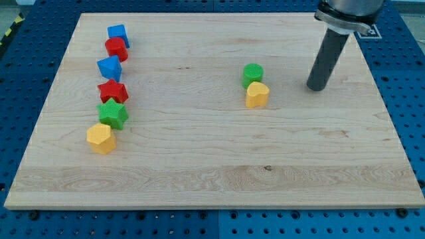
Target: Place the yellow heart horizontally to the right of the yellow hexagon
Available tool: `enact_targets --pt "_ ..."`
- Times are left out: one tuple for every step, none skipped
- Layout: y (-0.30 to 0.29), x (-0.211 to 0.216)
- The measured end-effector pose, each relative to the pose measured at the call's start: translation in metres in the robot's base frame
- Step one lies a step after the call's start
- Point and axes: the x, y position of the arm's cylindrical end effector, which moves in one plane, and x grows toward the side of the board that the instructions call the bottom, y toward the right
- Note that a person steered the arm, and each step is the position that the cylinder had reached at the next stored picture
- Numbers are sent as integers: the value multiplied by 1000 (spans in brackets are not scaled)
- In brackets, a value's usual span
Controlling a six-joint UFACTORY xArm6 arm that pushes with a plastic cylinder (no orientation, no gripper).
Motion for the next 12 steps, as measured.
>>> enact_targets --pt "-21 0" --pt "-51 0" --pt "-68 0" --pt "-78 1" --pt "-84 14" --pt "-86 33" --pt "-100 33" --pt "-121 34" --pt "-137 41" --pt "-152 54" --pt "-166 78" --pt "-177 101"
